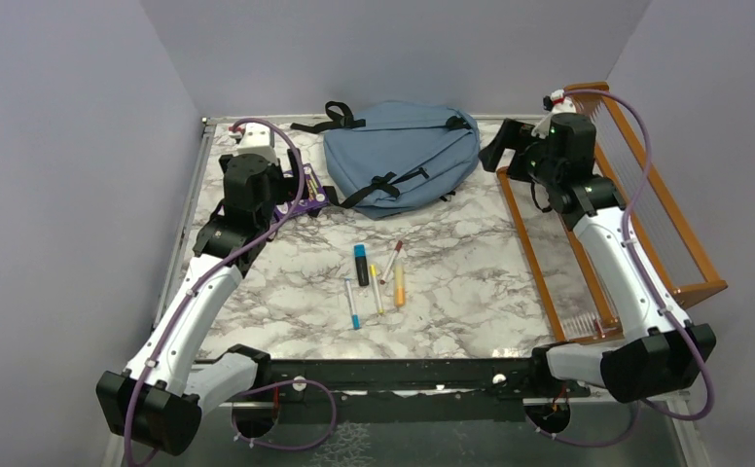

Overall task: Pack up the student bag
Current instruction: Adjust the student bag at the center of the board.

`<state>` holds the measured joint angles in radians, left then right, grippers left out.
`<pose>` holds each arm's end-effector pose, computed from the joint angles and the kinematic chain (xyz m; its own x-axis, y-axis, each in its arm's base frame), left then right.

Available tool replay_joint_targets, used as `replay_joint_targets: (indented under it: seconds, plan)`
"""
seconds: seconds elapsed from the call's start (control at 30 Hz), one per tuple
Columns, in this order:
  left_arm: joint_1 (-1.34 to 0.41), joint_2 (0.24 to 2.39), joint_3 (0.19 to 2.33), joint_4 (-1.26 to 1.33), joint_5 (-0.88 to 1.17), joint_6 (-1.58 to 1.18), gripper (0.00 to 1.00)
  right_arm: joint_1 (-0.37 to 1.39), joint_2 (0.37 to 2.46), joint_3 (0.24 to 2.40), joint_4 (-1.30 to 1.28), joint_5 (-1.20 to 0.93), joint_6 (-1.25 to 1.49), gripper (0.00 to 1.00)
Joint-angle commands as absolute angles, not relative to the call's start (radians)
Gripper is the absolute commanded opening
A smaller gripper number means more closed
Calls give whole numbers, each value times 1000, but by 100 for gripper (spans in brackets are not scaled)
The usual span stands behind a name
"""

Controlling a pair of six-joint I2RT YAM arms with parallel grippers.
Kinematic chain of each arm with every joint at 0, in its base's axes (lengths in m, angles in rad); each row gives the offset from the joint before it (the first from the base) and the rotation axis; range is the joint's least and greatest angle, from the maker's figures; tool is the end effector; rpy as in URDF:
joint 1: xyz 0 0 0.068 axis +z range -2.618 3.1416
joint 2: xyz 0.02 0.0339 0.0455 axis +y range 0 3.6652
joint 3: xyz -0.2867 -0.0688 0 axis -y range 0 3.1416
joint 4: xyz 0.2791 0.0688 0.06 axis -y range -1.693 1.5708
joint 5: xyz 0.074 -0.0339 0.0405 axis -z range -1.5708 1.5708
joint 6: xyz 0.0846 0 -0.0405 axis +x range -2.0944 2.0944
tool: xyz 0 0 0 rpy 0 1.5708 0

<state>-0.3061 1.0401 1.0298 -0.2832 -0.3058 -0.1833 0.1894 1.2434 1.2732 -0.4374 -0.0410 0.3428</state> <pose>0.2963 -0.0669 0.3731 -0.2735 -0.0958 -0.9571 -0.0379 0.9953 -0.0888 0.3436 0.0694 0.3904 -0.4423 0.2572 -0.8592 -0.0811 0.9426 0.3239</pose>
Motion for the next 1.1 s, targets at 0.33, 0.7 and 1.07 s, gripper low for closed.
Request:
replay_joint_targets:
  seconds: [0.33, 0.7, 1.07]
  plan:
    - [-311, 1080, 993, -357, -294, -190, 99, 184, 1490, 1384, -439, -3, 462, 97]
    - [-311, 1136, 1055, -340, -231, -224, 99, 184, 1738, 1453, -337, 71, 555, 97]
    - [-311, 1149, 1086, -333, -202, -160, 99, 184, 2010, 1646, -310, 71, 587, 97]
